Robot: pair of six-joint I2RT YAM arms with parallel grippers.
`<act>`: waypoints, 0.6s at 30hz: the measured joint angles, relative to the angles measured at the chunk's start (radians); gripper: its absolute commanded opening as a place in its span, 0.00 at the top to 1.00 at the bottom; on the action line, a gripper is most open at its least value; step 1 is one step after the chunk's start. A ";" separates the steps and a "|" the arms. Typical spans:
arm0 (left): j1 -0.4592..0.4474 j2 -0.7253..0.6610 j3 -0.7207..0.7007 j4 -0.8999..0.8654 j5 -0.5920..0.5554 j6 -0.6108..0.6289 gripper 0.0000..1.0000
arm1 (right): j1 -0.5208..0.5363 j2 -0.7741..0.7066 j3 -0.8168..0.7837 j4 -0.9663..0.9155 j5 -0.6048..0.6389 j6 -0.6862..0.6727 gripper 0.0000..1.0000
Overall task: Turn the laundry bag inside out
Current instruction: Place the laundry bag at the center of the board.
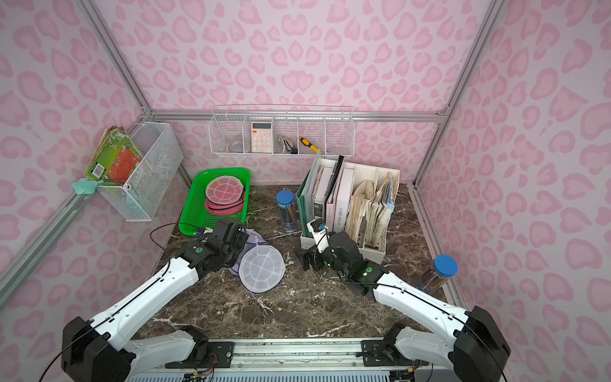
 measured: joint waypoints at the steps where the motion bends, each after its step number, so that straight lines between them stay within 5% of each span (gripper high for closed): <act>1: 0.002 0.000 0.012 -0.006 0.003 0.021 0.32 | 0.001 -0.007 0.000 0.001 0.004 0.008 0.00; 9: 0.089 0.003 0.097 -0.069 0.064 0.254 0.33 | 0.107 0.052 -0.012 0.007 0.020 0.039 0.01; 18: 0.198 -0.056 0.122 -0.158 0.142 0.574 0.38 | 0.138 0.296 -0.010 0.102 -0.059 0.150 0.31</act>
